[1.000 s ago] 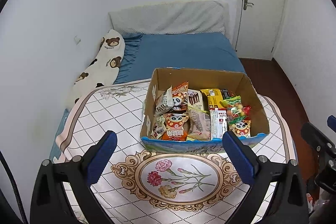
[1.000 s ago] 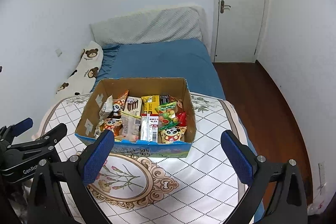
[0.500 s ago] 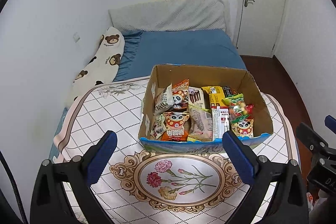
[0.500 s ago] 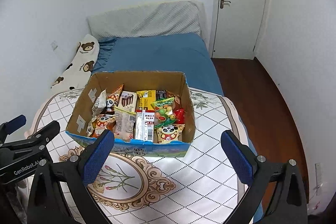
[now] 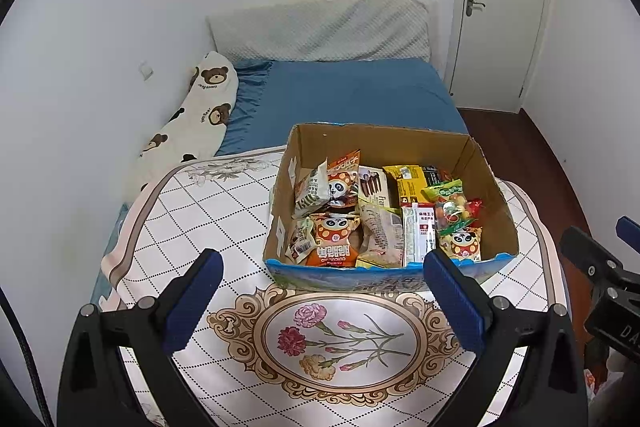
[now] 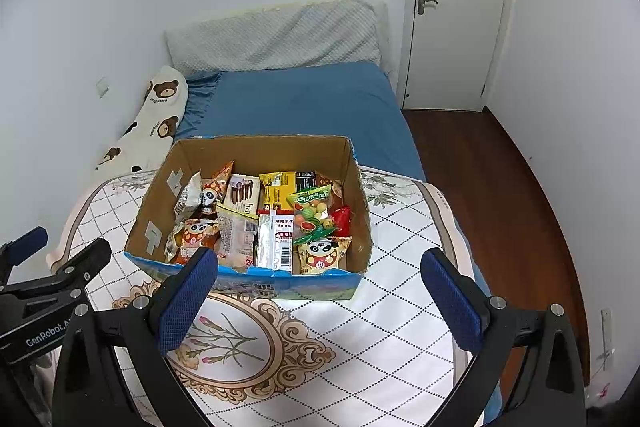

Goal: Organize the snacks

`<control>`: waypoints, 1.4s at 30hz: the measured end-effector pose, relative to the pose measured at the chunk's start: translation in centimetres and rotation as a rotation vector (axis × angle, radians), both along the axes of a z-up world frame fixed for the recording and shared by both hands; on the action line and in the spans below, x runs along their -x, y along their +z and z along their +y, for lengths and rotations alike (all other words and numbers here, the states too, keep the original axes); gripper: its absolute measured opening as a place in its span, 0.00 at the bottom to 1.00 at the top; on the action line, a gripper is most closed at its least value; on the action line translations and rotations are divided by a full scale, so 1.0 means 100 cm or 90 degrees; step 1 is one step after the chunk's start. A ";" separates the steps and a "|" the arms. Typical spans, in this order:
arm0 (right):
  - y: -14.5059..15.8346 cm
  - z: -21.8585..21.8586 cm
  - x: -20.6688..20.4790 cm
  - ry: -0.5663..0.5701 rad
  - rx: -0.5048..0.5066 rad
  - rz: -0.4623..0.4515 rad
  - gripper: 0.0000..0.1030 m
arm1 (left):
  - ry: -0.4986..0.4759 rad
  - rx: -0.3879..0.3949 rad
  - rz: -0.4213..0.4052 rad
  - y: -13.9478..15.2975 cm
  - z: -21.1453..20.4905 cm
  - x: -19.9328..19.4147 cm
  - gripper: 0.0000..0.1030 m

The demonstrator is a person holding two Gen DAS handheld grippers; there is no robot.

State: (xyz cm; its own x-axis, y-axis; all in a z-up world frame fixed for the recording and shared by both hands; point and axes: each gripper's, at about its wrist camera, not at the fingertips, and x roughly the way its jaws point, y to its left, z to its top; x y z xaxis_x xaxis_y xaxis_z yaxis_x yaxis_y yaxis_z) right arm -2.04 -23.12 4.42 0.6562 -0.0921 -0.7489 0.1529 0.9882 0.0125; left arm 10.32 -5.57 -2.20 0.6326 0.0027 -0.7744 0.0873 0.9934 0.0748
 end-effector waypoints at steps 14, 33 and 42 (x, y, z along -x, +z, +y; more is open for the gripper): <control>0.004 -0.001 0.004 -0.001 -0.001 -0.008 1.00 | 0.000 0.002 -0.010 0.011 0.000 0.003 1.00; 0.011 -0.004 0.010 -0.009 0.000 -0.014 1.00 | -0.005 0.002 -0.015 0.017 -0.002 0.007 1.00; 0.011 -0.003 0.013 -0.007 0.000 -0.011 1.00 | -0.006 0.002 -0.018 0.020 -0.002 0.010 1.00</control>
